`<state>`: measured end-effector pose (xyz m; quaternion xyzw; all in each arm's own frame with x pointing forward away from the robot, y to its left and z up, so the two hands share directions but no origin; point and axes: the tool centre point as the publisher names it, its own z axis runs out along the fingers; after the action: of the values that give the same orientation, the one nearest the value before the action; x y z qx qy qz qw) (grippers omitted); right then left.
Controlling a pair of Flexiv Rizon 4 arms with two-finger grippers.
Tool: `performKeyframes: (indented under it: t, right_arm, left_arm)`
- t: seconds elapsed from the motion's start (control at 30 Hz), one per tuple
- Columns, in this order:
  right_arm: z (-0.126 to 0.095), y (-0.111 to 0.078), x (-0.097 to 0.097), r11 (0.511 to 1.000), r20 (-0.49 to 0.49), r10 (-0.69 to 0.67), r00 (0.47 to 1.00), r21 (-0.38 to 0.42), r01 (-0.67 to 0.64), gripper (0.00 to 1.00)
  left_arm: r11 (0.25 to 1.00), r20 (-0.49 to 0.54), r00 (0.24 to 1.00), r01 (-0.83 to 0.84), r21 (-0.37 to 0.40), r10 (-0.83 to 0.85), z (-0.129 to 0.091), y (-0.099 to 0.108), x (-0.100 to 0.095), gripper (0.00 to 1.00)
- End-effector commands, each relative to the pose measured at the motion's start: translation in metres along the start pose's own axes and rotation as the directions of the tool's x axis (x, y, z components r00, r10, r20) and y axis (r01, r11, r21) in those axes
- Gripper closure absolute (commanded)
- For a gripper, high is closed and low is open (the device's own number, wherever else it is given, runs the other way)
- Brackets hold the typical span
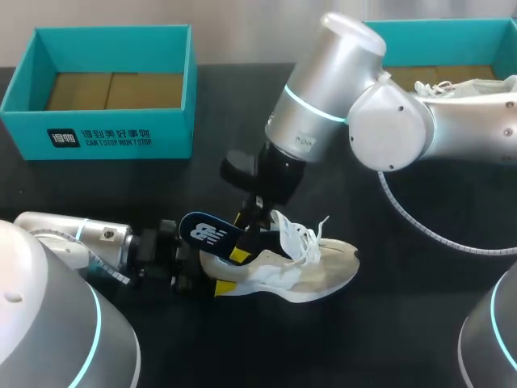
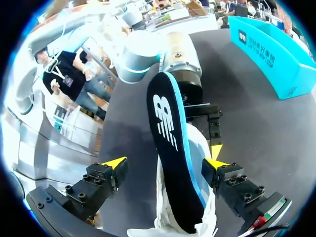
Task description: Take the shoe out of the shoebox, open the shoe tongue, remove and reinsert the insole, then place the shoe into the shoebox
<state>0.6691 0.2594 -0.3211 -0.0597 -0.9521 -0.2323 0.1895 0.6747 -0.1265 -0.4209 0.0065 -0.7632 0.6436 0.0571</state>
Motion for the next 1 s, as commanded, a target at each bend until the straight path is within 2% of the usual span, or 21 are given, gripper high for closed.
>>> performKeyframes:
  t: [0.03,0.6,1.0]
  right_arm:
    - [0.006,-0.003,-0.003,1.000,-0.007,-0.001,1.000,-0.015,0.001,0.00]
    - [0.016,-0.004,0.006,1.000,-0.085,-0.008,0.996,-0.026,0.005,0.00]
    - [0.020,0.004,0.012,0.999,-0.087,-0.016,0.996,-0.036,0.013,0.39]
  left_arm:
    - [1.000,0.002,1.000,0.000,0.000,0.000,0.002,0.004,-0.001,1.00]
    - [1.000,0.002,1.000,0.000,0.000,0.000,0.002,0.004,-0.001,1.00]
    - [1.000,0.002,1.000,0.000,0.000,0.000,0.002,0.004,-0.001,1.00]
